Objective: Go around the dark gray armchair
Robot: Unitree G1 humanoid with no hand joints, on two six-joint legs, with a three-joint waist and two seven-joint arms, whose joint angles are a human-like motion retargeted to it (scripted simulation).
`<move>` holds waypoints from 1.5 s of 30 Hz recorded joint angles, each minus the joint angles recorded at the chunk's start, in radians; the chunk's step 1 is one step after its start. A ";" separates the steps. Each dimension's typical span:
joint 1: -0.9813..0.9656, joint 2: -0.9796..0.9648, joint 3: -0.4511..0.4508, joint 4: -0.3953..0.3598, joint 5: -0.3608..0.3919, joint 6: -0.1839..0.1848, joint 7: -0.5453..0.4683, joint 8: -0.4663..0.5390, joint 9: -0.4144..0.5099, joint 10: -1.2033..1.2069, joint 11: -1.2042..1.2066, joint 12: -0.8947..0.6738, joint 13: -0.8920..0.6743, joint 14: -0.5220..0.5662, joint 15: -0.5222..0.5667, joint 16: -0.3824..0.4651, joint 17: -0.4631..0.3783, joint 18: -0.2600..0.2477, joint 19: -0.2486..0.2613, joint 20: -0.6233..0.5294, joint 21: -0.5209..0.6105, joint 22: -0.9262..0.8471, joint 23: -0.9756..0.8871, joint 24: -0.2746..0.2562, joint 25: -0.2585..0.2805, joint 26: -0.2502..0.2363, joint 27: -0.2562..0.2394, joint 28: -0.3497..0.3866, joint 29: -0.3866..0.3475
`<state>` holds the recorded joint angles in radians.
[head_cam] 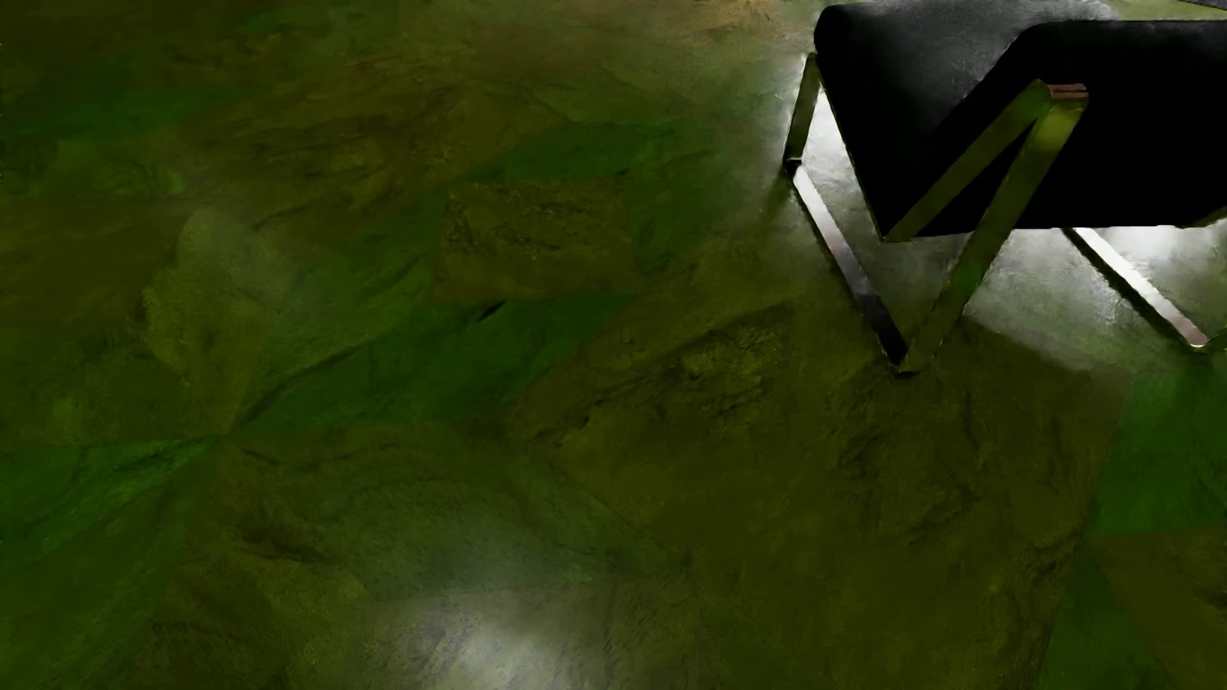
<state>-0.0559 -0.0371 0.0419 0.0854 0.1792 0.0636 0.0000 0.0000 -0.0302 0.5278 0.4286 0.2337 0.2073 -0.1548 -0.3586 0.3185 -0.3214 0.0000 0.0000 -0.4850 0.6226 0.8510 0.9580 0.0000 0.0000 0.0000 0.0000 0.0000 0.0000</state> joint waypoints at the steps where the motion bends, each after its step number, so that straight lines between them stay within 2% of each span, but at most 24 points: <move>1: 0.004 -0.004 0.004 -0.003 -0.002 0.002 0.000 0.000 0.002 -0.003 -0.002 -0.014 -0.004 -0.002 0.014 -0.005 -0.006 0.000 0.000 0.011 -0.006 -0.022 -0.017 0.000 0.000 0.000 0.000 0.000 0.000; 10: 0.001 -0.047 -0.007 -0.004 0.023 0.009 0.000 0.000 0.014 0.002 0.010 -0.028 -0.035 -0.075 0.130 -0.015 0.018 0.000 0.000 0.019 -0.001 -0.020 -0.097 0.000 0.000 0.000 0.000 0.000 0.000; 13: -0.131 0.024 0.012 0.012 0.043 0.019 0.000 0.000 0.065 0.243 0.009 0.007 -0.043 -0.112 0.086 -0.008 0.002 0.000 0.000 0.029 0.041 0.003 -0.083 0.000 0.000 0.000 0.000 0.000 0.000; 14: -0.189 0.049 0.022 0.003 0.041 0.021 0.000 0.000 0.087 0.341 0.008 0.013 -0.029 -0.123 0.068 -0.011 -0.032 0.000 0.000 0.017 0.026 0.003 -0.166 0.000 0.000 0.000 0.000 0.000 0.000; 15: -0.244 0.067 0.066 0.003 0.022 0.010 0.000 0.000 0.083 0.415 0.002 0.031 -0.041 -0.129 0.044 -0.010 -0.042 0.000 0.000 0.011 0.049 0.008 -0.163 0.000 0.000 0.000 0.000 0.000 0.000; 18: -0.387 0.118 0.159 0.005 -0.014 -0.030 0.000 0.000 0.096 0.334 -0.017 0.065 -0.098 -0.071 -0.017 0.012 -0.023 0.000 0.000 0.001 0.011 0.030 -0.131 0.000 0.000 0.000 0.000 0.000 0.000; 23: -0.515 0.332 0.200 0.017 -0.023 -0.029 0.000 0.000 0.132 0.143 -0.038 0.091 -0.162 0.038 -0.169 0.013 -0.023 0.000 0.000 0.018 0.005 0.140 -0.111 0.000 0.000 0.000 0.000 0.000 0.000; 24: -0.526 0.365 0.234 0.048 -0.018 -0.029 0.000 0.000 0.128 0.171 -0.058 0.088 -0.169 0.025 -0.152 0.016 -0.020 0.000 0.000 0.013 0.018 0.148 -0.086 0.000 0.000 0.000 0.000 0.000 0.000; 25: -0.542 0.387 0.249 0.020 -0.042 -0.039 0.000 0.000 0.119 0.199 -0.050 0.089 -0.153 0.028 -0.133 0.017 -0.044 0.000 0.000 0.002 0.075 0.157 -0.127 0.000 0.000 0.000 0.000 0.000 0.000; 26: -0.580 0.371 0.279 0.010 -0.071 -0.051 0.000 0.000 0.103 0.278 -0.022 0.090 -0.135 -0.003 -0.083 0.012 -0.013 0.000 0.000 0.010 0.005 0.169 -0.076 0.000 0.000 0.000 0.000 0.000 0.000; 27: -0.551 0.388 0.289 -0.002 -0.091 -0.072 0.000 0.000 0.105 0.333 0.022 0.104 -0.126 -0.037 -0.002 0.030 -0.014 0.000 0.000 0.003 0.078 0.147 -0.059 0.000 0.000 0.000 0.000 0.000 0.000; 28: -0.521 0.370 0.286 -0.020 -0.106 -0.073 0.000 0.000 0.099 0.368 0.107 0.084 -0.090 -0.074 0.167 0.019 -0.017 0.000 0.000 -0.021 0.076 0.179 -0.065 0.000 0.000 0.000 0.000 0.000 0.000; 29: -0.493 0.276 0.268 -0.010 -0.104 -0.056 0.000 0.000 0.072 0.381 0.281 0.085 -0.064 -0.116 0.350 0.013 -0.022 0.000 0.000 -0.020 0.089 0.184 -0.052 0.000 0.000 0.000 0.000 0.000 0.000; 30: -0.409 0.187 0.259 -0.049 -0.139 -0.066 0.000 0.000 0.111 0.371 0.502 0.075 -0.055 -0.153 0.465 0.015 -0.011 0.000 0.000 0.005 0.099 0.162 -0.044 0.000 0.000 0.000 0.000 0.000 0.000; 31: -0.352 0.071 0.183 -0.090 -0.149 -0.070 0.000 0.000 0.129 0.349 0.729 0.062 -0.029 -0.181 0.463 0.000 -0.017 0.000 0.000 0.009 0.071 0.137 -0.070 0.000 0.000 0.000 0.000 0.000 0.000; 33: -0.175 -0.131 0.082 -0.076 -0.108 -0.031 0.000 0.000 0.138 0.254 0.923 0.042 0.004 -0.203 0.422 0.009 -0.019 0.000 0.000 -0.004 0.086 0.087 -0.042 0.000 0.000 0.000 0.000 0.000 0.000; 35: 0.009 -0.278 -0.061 -0.076 -0.088 -0.003 0.000 0.000 0.157 0.121 0.699 0.021 0.057 -0.187 0.517 0.004 -0.022 0.000 0.000 0.015 0.002 0.023 -0.085 0.000 0.000 0.000 0.000 0.000 0.000; 37: 0.160 -0.378 -0.135 -0.065 -0.068 0.007 0.000 0.000 0.154 0.010 0.312 -0.018 0.079 -0.181 0.614 0.036 -0.044 0.000 0.000 0.011 0.047 -0.042 -0.089 0.000 0.000 0.000 0.000 0.000 0.000; 38: 0.227 -0.409 -0.170 -0.065 -0.067 0.007 0.000 0.000 0.148 -0.030 0.134 -0.036 0.087 -0.197 0.498 0.048 -0.040 0.000 0.000 0.019 0.029 -0.070 -0.087 0.000 0.000 0.000 0.000 0.000 0.000; 40: 0.314 -0.459 -0.201 -0.055 -0.075 0.007 0.000 0.000 0.120 -0.041 0.011 -0.081 0.107 -0.239 0.070 0.068 -0.040 0.000 0.000 0.028 0.046 -0.096 -0.077 0.000 0.000 0.000 0.000 0.000 0.000; 41: 0.346 -0.469 -0.240 -0.055 -0.081 0.008 0.000 0.000 0.129 -0.030 0.003 -0.090 0.110 -0.248 0.119 0.066 -0.045 0.000 0.000 0.048 0.064 -0.090 -0.081 0.000 0.000 0.000 0.000 0.000 0.000; 43: 0.367 -0.557 -0.266 -0.016 -0.055 0.047 0.000 0.000 0.111 0.042 0.146 -0.074 0.116 -0.119 0.592 0.044 -0.043 0.000 0.000 0.090 0.072 -0.065 -0.065 0.000 0.000 0.000 0.000 0.000 0.000; 44: 0.360 -0.529 -0.245 0.016 -0.024 0.071 0.000 0.000 0.121 0.173 0.221 -0.055 0.110 0.070 0.642 0.025 -0.044 0.000 0.000 0.083 0.085 -0.036 -0.041 0.000 0.000 0.000 0.000 0.000 0.000; 45: 0.268 -0.494 -0.211 0.029 0.007 0.072 0.000 0.000 0.109 0.370 0.256 -0.033 0.095 0.272 0.634 0.019 -0.039 0.000 0.000 0.071 0.097 -0.003 -0.019 0.000 0.000 0.000 0.000 0.000 0.000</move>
<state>0.2119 -0.5313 -0.1692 0.1144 0.1867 0.1356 0.0000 0.0000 0.0785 0.8979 0.6845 0.2003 0.3022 0.1172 0.2757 0.3372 -0.3601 0.0000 0.0000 -0.4135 0.7198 0.8478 0.9390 0.0000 0.0000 0.0000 0.0000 0.0000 0.0000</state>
